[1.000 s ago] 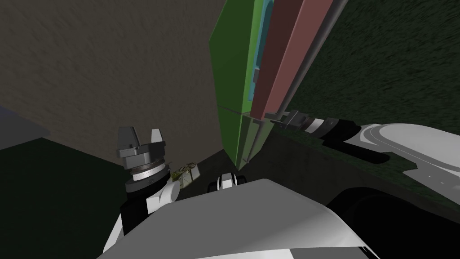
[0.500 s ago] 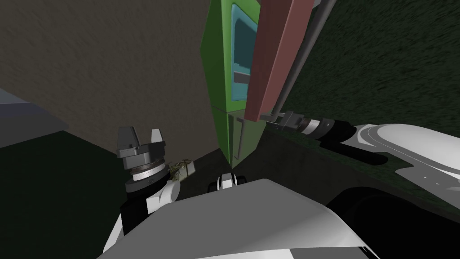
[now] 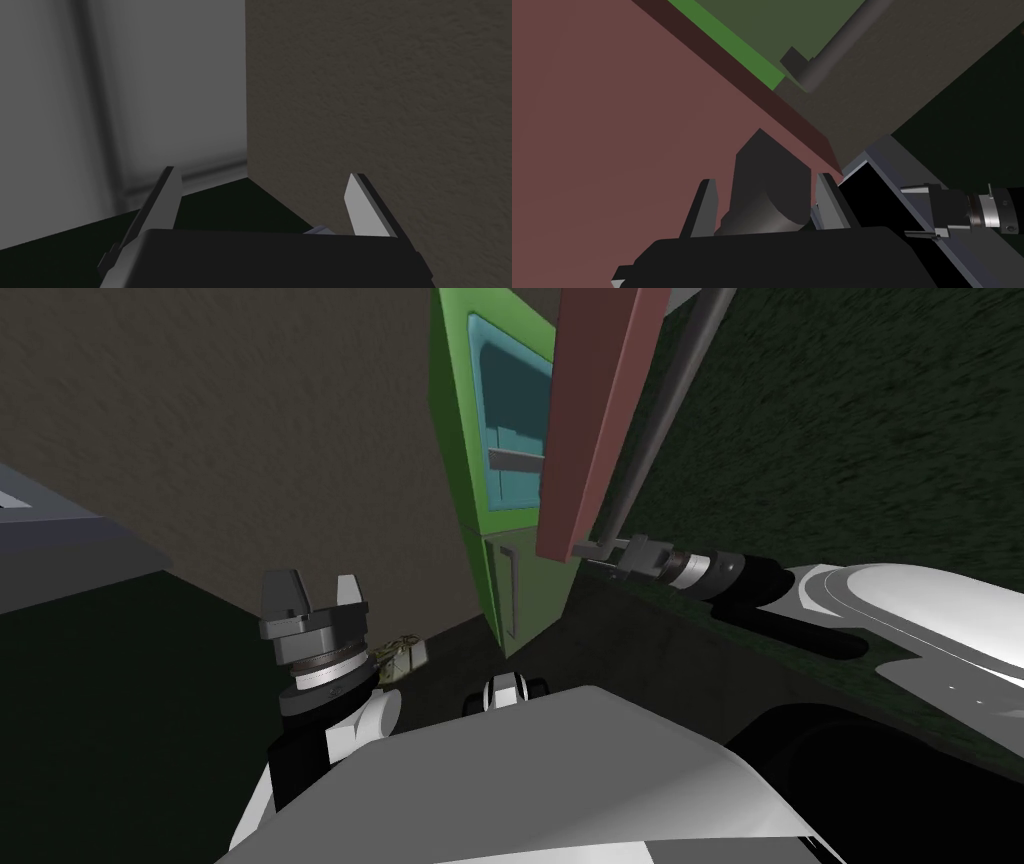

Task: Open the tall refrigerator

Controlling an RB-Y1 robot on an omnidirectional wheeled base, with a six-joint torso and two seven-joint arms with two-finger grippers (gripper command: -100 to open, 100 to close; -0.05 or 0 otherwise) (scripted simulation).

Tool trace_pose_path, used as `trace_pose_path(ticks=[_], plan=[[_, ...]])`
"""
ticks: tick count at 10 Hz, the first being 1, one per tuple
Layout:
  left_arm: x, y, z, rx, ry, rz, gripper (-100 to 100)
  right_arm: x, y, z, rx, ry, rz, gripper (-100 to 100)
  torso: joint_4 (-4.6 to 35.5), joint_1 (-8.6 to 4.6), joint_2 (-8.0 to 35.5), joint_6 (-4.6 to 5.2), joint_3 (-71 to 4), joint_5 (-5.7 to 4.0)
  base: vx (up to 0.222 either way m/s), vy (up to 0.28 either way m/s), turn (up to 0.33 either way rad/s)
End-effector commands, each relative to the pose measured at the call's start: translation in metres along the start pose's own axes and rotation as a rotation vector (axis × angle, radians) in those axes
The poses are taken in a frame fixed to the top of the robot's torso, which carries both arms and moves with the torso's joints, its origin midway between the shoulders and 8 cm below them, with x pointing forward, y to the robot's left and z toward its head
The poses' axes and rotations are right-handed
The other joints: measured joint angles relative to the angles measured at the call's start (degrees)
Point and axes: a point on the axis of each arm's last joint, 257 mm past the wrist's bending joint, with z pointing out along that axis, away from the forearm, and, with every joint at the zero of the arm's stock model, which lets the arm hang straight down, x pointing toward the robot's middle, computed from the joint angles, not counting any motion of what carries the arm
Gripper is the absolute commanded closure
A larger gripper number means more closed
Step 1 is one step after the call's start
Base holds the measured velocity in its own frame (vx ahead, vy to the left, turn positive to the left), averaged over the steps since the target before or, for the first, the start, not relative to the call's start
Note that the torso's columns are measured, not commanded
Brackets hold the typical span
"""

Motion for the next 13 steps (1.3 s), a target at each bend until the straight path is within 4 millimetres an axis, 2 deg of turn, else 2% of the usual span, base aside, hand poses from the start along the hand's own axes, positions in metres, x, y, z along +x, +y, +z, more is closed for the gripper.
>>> trace_pose_path(ticks=[1,3,6,11,12,13], plan=[[0.000,0.000,0.000,0.000,0.000,0.000,0,-0.009,0.011,0.003,-0.031,-0.025,0.001,100,0.01,-0.23,-0.08,-0.13,-0.15,0.07,-0.084,-0.317,0.264],[0.000,0.000,0.000,0.000,0.000,0.000,0,-0.018,0.021,0.006,-0.062,-0.051,0.002,100,0.15,-1.16,0.13,0.04,-0.10,-0.22,-0.172,-0.379,0.229],[0.000,0.000,0.000,0.000,0.000,0.000,0,-0.027,0.032,0.008,-0.093,-0.077,0.002,100,-0.03,-0.37,-0.32,-0.07,-0.33,0.00,-0.104,-0.280,0.097],[0.000,0.000,0.000,0.000,0.000,0.000,0,-0.045,0.053,0.010,-0.155,-0.131,0.001,100,-0.03,-0.27,0.01,-0.05,-0.04,-0.05,-0.152,-0.303,0.167],[0.000,0.000,0.000,0.000,0.000,0.000,0,-0.042,0.049,0.009,-0.140,-0.122,0.001,100,0.05,-0.52,0.19,-0.03,0.08,-0.10,-0.058,-0.167,0.057],[0.000,0.000,0.000,0.000,0.000,0.000,0,-0.035,0.041,0.008,-0.138,-0.118,-0.001,100,-0.01,-0.07,0.00,0.03,0.01,-0.05,-0.098,-0.164,0.289]])
